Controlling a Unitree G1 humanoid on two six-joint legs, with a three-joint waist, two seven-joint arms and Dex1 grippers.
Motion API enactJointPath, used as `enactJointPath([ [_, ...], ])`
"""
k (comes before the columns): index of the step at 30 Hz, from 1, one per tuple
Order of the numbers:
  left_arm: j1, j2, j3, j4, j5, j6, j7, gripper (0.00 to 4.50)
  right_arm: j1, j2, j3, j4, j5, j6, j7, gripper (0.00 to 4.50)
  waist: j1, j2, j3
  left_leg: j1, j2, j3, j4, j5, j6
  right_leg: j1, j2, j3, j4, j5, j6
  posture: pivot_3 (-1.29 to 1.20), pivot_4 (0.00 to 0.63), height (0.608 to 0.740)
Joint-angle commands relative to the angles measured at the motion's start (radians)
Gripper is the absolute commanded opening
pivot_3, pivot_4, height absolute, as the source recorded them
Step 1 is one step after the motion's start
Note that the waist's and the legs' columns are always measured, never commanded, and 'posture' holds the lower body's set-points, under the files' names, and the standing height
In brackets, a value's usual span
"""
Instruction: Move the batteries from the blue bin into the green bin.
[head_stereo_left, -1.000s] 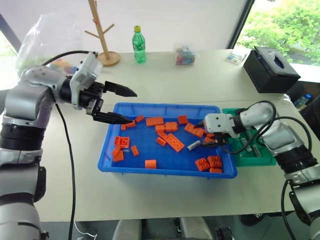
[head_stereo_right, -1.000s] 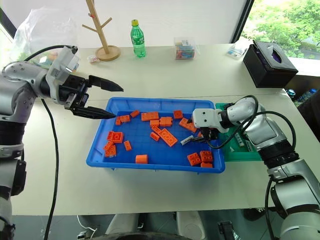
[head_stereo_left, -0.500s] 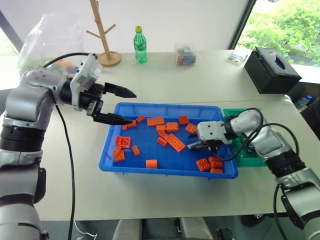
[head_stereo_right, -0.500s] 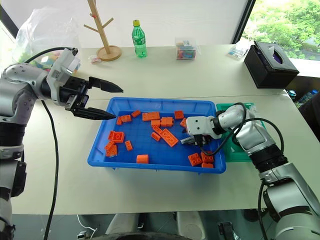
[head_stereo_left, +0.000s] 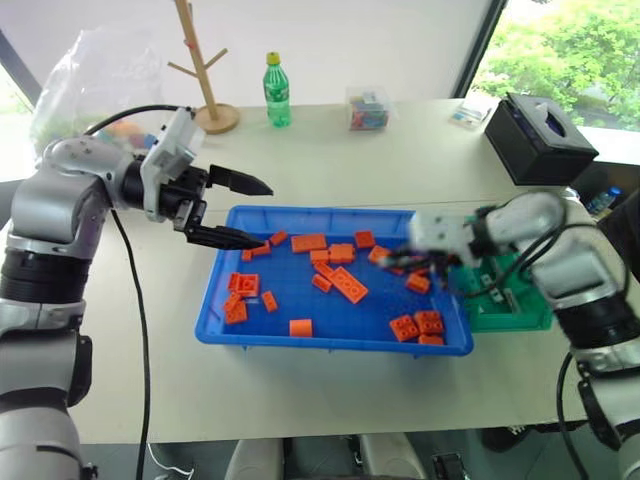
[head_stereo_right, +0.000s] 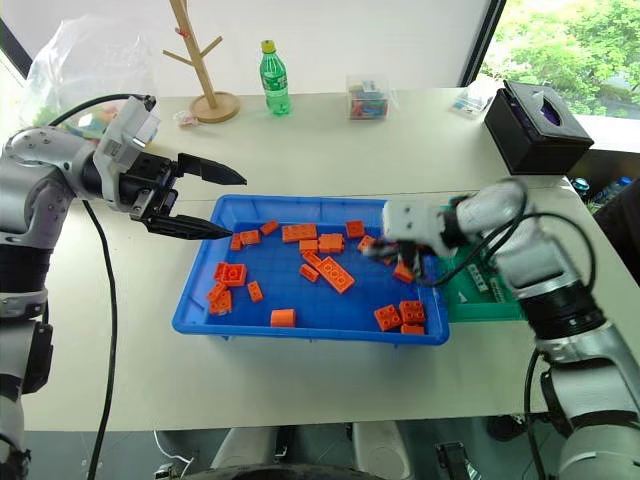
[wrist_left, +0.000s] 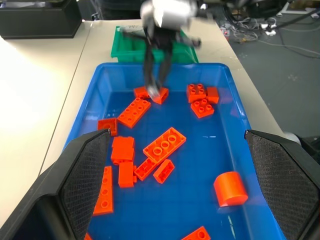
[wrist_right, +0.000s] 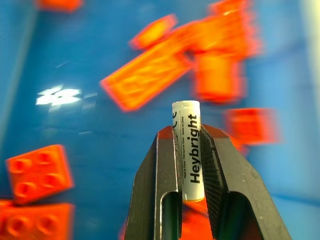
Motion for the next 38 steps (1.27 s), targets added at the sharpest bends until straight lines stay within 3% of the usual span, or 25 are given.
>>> enactJointPath([
  [1, -0.019, 0.006, 0.031, -0.012, -0.001, -0.014, 0.001, 4.50, 0.034, -0.118, -0.139, -0.027, 0.026, 0.035, -0.016, 0.05, 0.009, 0.000, 0.000, 0.000, 0.000, 0.000, 0.000, 0.000, 0.000, 0.000, 0.000, 0.000, -0.001, 0.000, 0.000, 0.00, 0.150, 0.736],
  [4, -0.018, -0.002, 0.027, -0.005, 0.001, -0.021, -0.001, 4.50, 0.152, -0.221, -0.244, -0.005, 0.019, 0.028, -0.034, 0.05, 0.025, 0.000, 0.000, -0.001, 0.000, 0.000, 0.000, 0.000, 0.000, 0.000, 0.000, 0.000, -0.003, 0.000, 0.000, 0.00, 0.150, 0.736],
  [8, -0.027, -0.020, 0.021, 0.014, 0.008, -0.031, -0.008, 4.50, 0.327, -0.277, -0.359, 0.002, 0.024, 0.039, -0.072, 0.05, 0.027, 0.000, 0.000, -0.002, 0.000, 0.001, 0.000, 0.000, 0.001, 0.000, -0.001, 0.000, -0.003, 0.000, 0.000, 0.00, 0.150, 0.736],
  [11, -0.043, -0.035, 0.013, 0.033, 0.016, -0.039, -0.014, 4.50, 0.423, -0.269, -0.400, -0.013, 0.025, 0.050, -0.118, 1.53, 0.021, 0.000, 0.000, -0.001, 0.000, 0.001, 0.000, 0.000, 0.001, 0.000, 0.000, 0.000, -0.002, 0.000, 0.000, 0.00, 0.150, 0.736],
  [15, -0.056, -0.050, 0.007, 0.052, 0.025, -0.046, -0.021, 4.50, 0.442, -0.246, -0.413, -0.018, 0.020, 0.055, -0.206, 3.46, 0.011, 0.000, 0.000, 0.002, 0.000, 0.003, 0.000, 0.000, 0.001, 0.001, 0.001, 0.002, 0.001, 0.000, 0.000, 0.00, 0.150, 0.736],
  [18, -0.056, -0.047, 0.011, 0.055, 0.022, -0.032, -0.026, 4.50, 0.407, -0.245, -0.487, -0.050, 0.131, 0.154, -0.200, 3.46, 0.004, 0.000, 0.000, 0.002, 0.000, 0.002, 0.000, 0.000, 0.001, 0.002, 0.001, 0.002, 0.001, 0.000, 0.000, 0.00, 0.150, 0.736],
  [21, -0.047, -0.031, 0.024, 0.065, 0.029, -0.037, -0.030, 4.50, 0.368, -0.276, -0.646, -0.091, 0.335, 0.295, -0.107, 3.46, 0.000, 0.001, 0.000, 0.002, 0.000, 0.002, 0.000, 0.000, 0.001, 0.002, 0.000, 0.002, 0.000, 0.000, 0.000, 0.00, 0.150, 0.736],
  [24, -0.028, -0.001, 0.039, 0.072, 0.035, -0.035, -0.030, 4.50, 0.419, -0.333, -0.784, -0.117, 0.430, 0.391, -0.003, 3.46, 0.003, 0.001, 0.000, 0.002, 0.000, 0.001, -0.001, 0.000, 0.001, 0.002, 0.001, 0.001, 0.000, 0.000, 0.000, 0.00, 0.150, 0.736],
  [31, 0.019, 0.104, 0.082, 0.122, 0.047, -0.045, -0.032, 4.50, 0.668, -0.331, -0.926, -0.207, 0.427, 0.374, 0.107, 3.46, 0.003, 0.000, 0.000, 0.004, 0.000, 0.003, -0.001, -0.001, 0.001, 0.005, 0.000, 0.002, -0.002, 0.000, 0.000, 0.00, 0.150, 0.736],
  [38, 0.049, 0.113, 0.107, 0.124, 0.057, -0.055, -0.005, 4.50, 0.711, -0.278, -0.912, -0.259, 0.453, 0.362, 0.048, 3.46, 0.000, 0.000, 0.001, 0.012, 0.001, 0.003, -0.002, -0.001, 0.002, 0.013, 0.000, 0.002, -0.002, 0.000, 0.000, 0.00, 0.150, 0.736],
])
